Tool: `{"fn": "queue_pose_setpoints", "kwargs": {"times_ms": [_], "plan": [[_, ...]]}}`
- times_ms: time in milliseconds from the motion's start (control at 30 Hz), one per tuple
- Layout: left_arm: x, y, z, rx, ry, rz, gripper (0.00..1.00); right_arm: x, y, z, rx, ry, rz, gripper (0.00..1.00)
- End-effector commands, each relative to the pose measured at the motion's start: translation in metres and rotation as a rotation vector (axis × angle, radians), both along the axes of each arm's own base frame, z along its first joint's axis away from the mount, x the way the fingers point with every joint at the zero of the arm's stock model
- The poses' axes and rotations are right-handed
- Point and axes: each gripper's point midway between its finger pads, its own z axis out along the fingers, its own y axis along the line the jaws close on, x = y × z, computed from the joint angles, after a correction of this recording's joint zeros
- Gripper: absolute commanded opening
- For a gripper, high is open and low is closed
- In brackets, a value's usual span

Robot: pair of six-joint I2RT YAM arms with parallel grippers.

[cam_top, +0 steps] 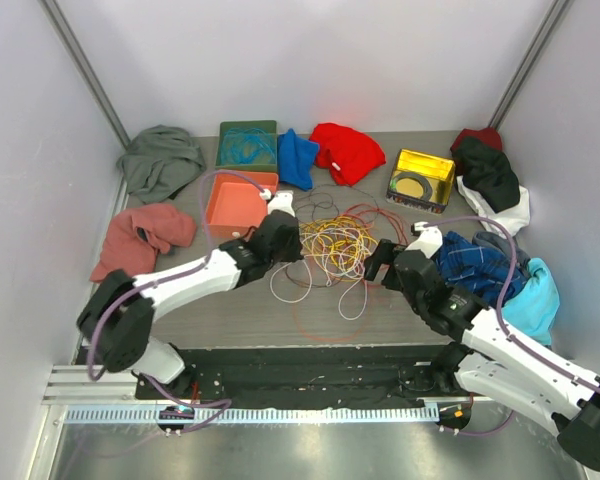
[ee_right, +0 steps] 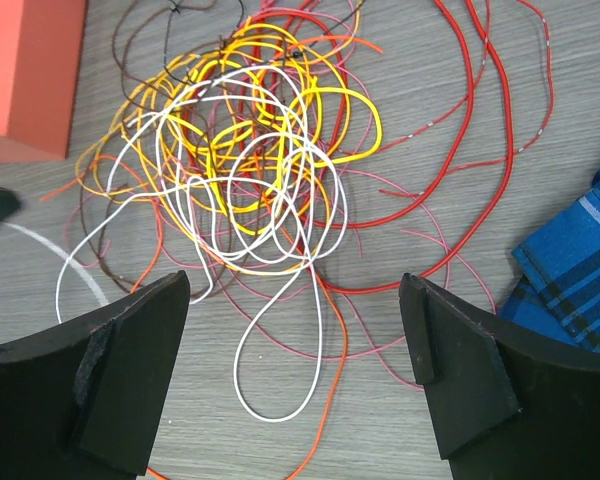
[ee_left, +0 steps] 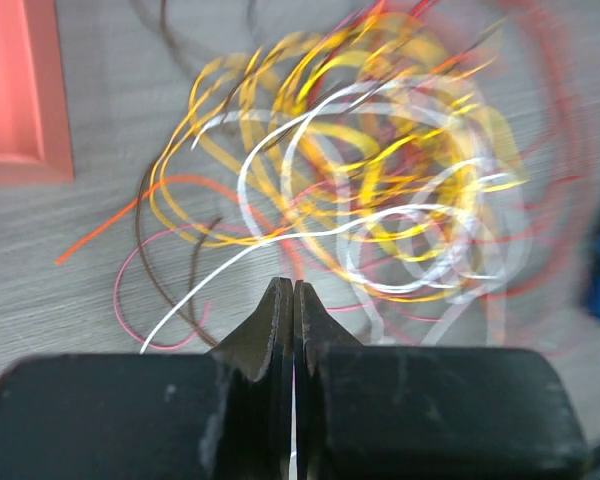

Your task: Untangle the cables

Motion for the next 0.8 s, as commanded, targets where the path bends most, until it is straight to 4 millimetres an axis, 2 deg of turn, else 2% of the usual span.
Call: {"fn": "queue_pose_setpoints", "kwargs": {"times_ms": [0,67,100,133,200,233,267,333,367,433,467,533,567,667,700,767], "plan": [[-0.01,0.002,0.078,-0.118,-0.136,-0.033,0.0,0.004,-0.002,0.02,0.037,-0.062,-0.012,0.95],[-0.011,0.004,0.115,-0.162,-0.198,-0.035,0.0,0.004,-0.001,0.023,0.042,-0.067,-0.008,0.95],[-0.014,0.011,0.139,-0.18,-0.244,-0.036,0.0,0.004,0.0,0.024,0.044,-0.068,-0.001,0.95],[-0.013,0.012,0.172,-0.215,-0.298,-0.037,0.0,0.004,0.002,0.026,0.046,-0.071,0.006,0.95],[-0.016,0.019,0.212,-0.226,-0.38,-0.049,0.0,0.005,0.006,0.032,0.051,-0.087,0.028,0.95],[-0.018,0.024,0.252,-0.27,-0.449,-0.048,0.0,0.005,0.011,0.036,0.067,-0.096,0.05,0.95],[-0.02,0.026,0.275,-0.289,-0.489,-0.051,0.0,0.006,0.013,0.04,0.074,-0.104,0.06,0.95],[-0.023,0.03,0.308,-0.287,-0.553,-0.07,0.0,0.007,0.023,0.053,0.111,-0.139,0.103,0.95],[-0.028,0.035,0.349,-0.333,-0.619,-0.071,0.0,0.008,0.027,0.057,0.123,-0.151,0.119,0.95],[-0.028,0.036,0.377,-0.33,-0.677,-0.086,0.0,0.009,0.039,0.07,0.157,-0.183,0.174,0.94],[-0.033,0.04,0.406,-0.363,-0.727,-0.085,0.0,0.009,0.045,0.071,0.166,-0.185,0.197,0.93],[-0.032,0.038,0.427,-0.362,-0.769,-0.1,0.0,0.009,0.056,0.079,0.193,-0.205,0.248,0.92],[-0.036,0.041,0.448,-0.389,-0.805,-0.099,0.0,0.01,0.06,0.077,0.195,-0.198,0.26,0.92],[-0.036,0.035,0.468,-0.405,-0.841,-0.129,0.0,0.012,0.073,0.083,0.247,-0.206,0.29,0.93],[-0.04,0.037,0.482,-0.429,-0.864,-0.131,0.0,0.012,0.076,0.084,0.253,-0.211,0.301,0.93],[-0.04,0.032,0.49,-0.436,-0.878,-0.152,0.0,0.02,0.079,0.101,0.25,-0.274,0.303,0.93]]}}
